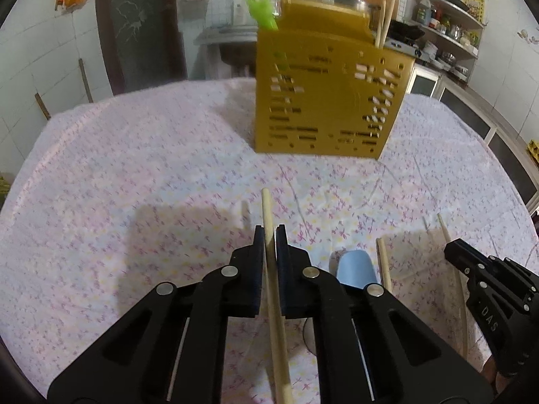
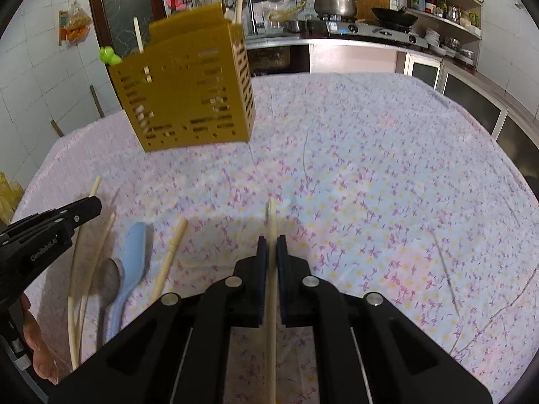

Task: Organize utensils
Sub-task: 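Carry both held chopsticks up and over the yellow holder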

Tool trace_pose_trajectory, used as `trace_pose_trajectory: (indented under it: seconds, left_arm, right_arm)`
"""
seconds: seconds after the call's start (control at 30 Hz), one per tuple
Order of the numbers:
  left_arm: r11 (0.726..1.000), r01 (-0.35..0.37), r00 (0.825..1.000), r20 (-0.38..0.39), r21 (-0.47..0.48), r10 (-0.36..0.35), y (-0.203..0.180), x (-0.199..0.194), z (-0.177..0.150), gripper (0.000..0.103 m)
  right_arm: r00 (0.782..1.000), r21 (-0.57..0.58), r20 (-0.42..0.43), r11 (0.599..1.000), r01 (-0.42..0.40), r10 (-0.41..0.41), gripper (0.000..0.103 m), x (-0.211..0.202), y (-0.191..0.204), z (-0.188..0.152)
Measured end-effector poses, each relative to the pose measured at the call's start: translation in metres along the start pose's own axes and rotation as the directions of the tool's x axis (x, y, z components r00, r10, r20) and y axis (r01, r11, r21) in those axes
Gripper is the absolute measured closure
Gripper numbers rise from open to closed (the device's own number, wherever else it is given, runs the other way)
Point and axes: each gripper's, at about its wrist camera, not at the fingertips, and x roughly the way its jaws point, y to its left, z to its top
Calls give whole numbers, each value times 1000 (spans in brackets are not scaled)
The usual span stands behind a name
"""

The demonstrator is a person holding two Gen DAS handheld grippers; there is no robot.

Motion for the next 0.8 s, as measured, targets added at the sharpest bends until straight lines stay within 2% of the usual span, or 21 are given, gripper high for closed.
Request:
trace_pose_trajectory:
  seconds: [0.2, 0.47, 0.8]
  left_arm:
    - [1000, 2, 997, 77, -8, -2, 7, -31, 7, 98]
    - [1000, 15, 983, 185, -22, -11, 18, -76, 6, 98]
    - [999, 11, 958, 288, -39, 1, 32, -121, -1, 98]
  right_arm:
    - [992, 15, 123, 1000, -22, 20, 97, -34, -3, 14]
    - [954, 22, 292, 997, -69, 59, 97, -87, -11, 22]
    - [905, 0, 413, 994, -107, 98, 97, -128, -9, 19]
